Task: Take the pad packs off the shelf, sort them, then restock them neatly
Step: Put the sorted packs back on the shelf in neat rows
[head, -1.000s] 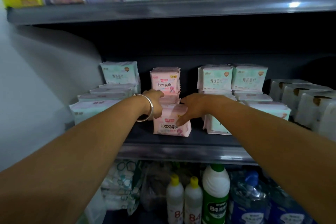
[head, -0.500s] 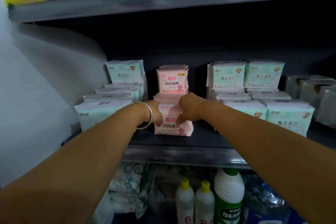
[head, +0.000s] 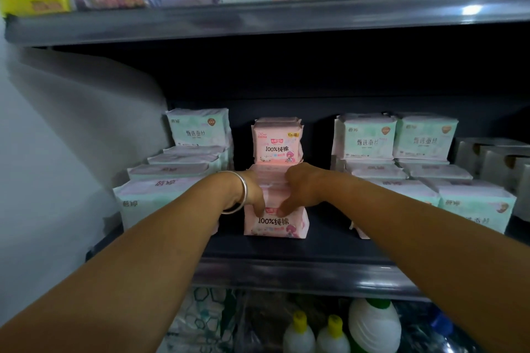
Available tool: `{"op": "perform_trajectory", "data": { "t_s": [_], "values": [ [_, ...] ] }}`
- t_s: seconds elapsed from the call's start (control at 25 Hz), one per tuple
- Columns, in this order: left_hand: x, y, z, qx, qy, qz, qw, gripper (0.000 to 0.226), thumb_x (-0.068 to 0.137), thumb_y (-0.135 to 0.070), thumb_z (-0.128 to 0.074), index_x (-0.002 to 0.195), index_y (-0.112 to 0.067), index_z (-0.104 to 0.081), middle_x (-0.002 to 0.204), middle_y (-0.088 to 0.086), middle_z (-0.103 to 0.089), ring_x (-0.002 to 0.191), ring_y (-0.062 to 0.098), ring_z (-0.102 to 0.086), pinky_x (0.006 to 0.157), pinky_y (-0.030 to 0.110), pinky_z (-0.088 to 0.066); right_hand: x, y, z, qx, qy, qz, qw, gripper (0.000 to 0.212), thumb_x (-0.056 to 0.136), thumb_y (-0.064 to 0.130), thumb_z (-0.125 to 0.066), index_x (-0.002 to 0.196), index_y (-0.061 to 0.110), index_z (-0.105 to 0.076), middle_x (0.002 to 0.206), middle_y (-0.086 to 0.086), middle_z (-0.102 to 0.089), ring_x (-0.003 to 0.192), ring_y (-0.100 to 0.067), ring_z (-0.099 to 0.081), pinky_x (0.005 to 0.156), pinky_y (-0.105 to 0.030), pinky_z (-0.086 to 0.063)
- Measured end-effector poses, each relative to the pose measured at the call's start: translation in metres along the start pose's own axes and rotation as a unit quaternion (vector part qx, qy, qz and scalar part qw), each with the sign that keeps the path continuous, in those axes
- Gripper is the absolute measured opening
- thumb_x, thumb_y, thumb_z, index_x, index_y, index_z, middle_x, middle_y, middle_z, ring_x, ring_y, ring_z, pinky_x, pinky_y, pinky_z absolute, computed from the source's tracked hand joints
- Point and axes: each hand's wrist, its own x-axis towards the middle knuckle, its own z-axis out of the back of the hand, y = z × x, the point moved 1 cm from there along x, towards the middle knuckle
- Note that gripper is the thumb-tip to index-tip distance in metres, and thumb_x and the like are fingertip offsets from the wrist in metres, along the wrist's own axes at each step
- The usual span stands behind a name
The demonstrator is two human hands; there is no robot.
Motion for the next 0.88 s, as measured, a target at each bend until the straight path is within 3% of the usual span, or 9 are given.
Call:
{"op": "perform_trajectory", "data": {
  "t_s": [0.24, 0.44, 0.64, 0.76, 0.88],
  "values": [
    [0.0, -0.005, 0.002, 0.035, 0.017, -0.005, 0.999, 0.066, 0.072, -0.009, -0.076, 0.131, -0.008, -0.045, 0.128, 0.008, -0.052, 0.117, 0.028, -0.051, 0.101, 0.04, -0.045, 0.002, 0.0, 0.001, -0.008, 0.01, -0.004, 1.0, 0.063, 0.076, 0.038, -0.076, 0.125, 0.005, -0.051, 0.123, -0.009, -0.054, 0.11, -0.023, -0.054, 0.094, -0.032, -0.049],
    [-0.014, -0.006, 0.01, 0.086, 0.003, -0.034, 0.996, 0.065, 0.077, -0.005, -0.069, 0.135, -0.007, -0.042, 0.132, 0.01, -0.05, 0.117, 0.029, -0.052, 0.1, 0.04, -0.047, 0.001, 0.006, 0.004, -0.021, 0.032, -0.019, 0.999, 0.064, 0.077, 0.049, -0.071, 0.121, 0.006, -0.054, 0.119, -0.008, -0.056, 0.101, -0.02, -0.054, 0.084, -0.028, -0.048],
    [-0.028, 0.018, 0.044, 0.114, -0.064, -0.049, 0.99, 0.054, 0.08, -0.002, -0.055, 0.132, -0.008, -0.042, 0.131, 0.012, -0.049, 0.112, 0.027, -0.052, 0.087, 0.031, -0.047, 0.001, 0.04, 0.019, 0.006, -0.051, 0.012, 0.999, 0.064, 0.082, 0.048, -0.066, 0.127, 0.004, -0.051, 0.127, -0.012, -0.054, 0.116, -0.025, -0.051, 0.093, -0.031, -0.045],
    [-0.047, 0.042, 0.058, 0.086, -0.086, -0.04, 0.992, 0.06, 0.084, 0.004, -0.048, 0.141, -0.007, -0.034, 0.144, 0.012, -0.04, 0.13, 0.027, -0.041, 0.104, 0.031, -0.039, 0.001, 0.071, 0.018, 0.005, -0.067, 0.052, 0.996, 0.059, 0.085, 0.038, -0.068, 0.13, 0.004, -0.052, 0.129, -0.012, -0.054, 0.12, -0.027, -0.051, 0.096, -0.032, -0.045],
    [-0.064, 0.067, 0.069, 0.072, -0.11, -0.028, 0.991, 0.071, 0.083, 0.006, -0.049, 0.147, -0.013, -0.024, 0.151, 0.007, -0.031, 0.136, 0.024, -0.035, 0.109, 0.033, -0.036, 0.008, 0.099, 0.012, 0.022, -0.063, 0.086, 0.994, 0.055, 0.081, 0.036, -0.071, 0.124, 0.006, -0.055, 0.123, -0.011, -0.056, 0.113, -0.025, -0.054, 0.083, -0.027, -0.045]
  ]
}}
